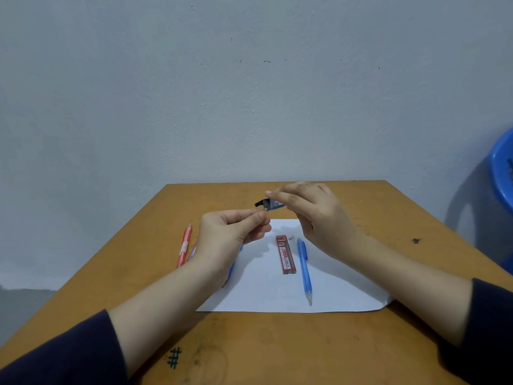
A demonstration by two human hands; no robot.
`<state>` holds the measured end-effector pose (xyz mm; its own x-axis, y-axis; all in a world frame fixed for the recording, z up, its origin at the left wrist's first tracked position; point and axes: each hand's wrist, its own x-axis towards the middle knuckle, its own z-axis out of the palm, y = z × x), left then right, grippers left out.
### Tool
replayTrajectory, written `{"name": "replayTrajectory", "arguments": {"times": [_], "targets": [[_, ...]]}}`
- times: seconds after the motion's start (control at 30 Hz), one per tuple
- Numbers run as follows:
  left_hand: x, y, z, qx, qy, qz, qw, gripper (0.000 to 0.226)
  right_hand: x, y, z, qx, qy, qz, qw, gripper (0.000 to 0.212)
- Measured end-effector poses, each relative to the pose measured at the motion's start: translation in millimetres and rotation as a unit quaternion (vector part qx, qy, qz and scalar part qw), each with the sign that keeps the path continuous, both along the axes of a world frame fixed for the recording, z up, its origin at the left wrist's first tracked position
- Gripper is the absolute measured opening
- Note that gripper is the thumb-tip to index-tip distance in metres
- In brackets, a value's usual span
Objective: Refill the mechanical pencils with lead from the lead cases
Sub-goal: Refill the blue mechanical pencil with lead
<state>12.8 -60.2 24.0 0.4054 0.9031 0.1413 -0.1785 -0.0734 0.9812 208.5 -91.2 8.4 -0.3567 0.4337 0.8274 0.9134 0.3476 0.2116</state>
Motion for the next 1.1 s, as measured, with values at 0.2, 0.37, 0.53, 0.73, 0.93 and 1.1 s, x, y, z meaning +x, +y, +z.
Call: {"name": "replayTrajectory", "arguments": {"times": [0.2, 0.37, 0.53, 0.73, 0.93, 1.1], "targets": [[1.1, 2.6, -1.8, 0.006, -0.017, 0.027, 0.999, 0.012, 1.1, 0.9, -1.2, -0.006, 0.036, 0.001, 0.999, 0.047], [0.8, 6.2, -1.5, 0.015, -0.036, 0.057, 0.998, 0.013, 0.5, -1.8, 0.2, -0.03, 0.071, -0.005, 0.997, 0.043], [-0.4, 7.6, 2.6, -0.005, -0.1, 0.052, 0.994, 0.009, -3.2, -4.0, 1.2, -0.054, 0.115, 0.003, 0.992, 0.043], [-2.0, 12.4, 8.9, -0.004, -0.153, 0.049, 0.987, 0.008, -7.1, -5.2, 2.1, -0.078, 0.169, 0.045, 0.981, 0.045], [-3.3, 15.9, 9.7, -0.023, -0.161, 0.064, 0.985, 0.01, -8.1, -5.6, 1.4, -0.1, 0.24, 0.036, 0.965, 0.047], [-3.1, 17.2, 7.1, 0.001, -0.115, 0.069, 0.991, 0.011, -8.2, -6.6, 4.0, -0.125, 0.28, 0.044, 0.951, 0.054]]}}
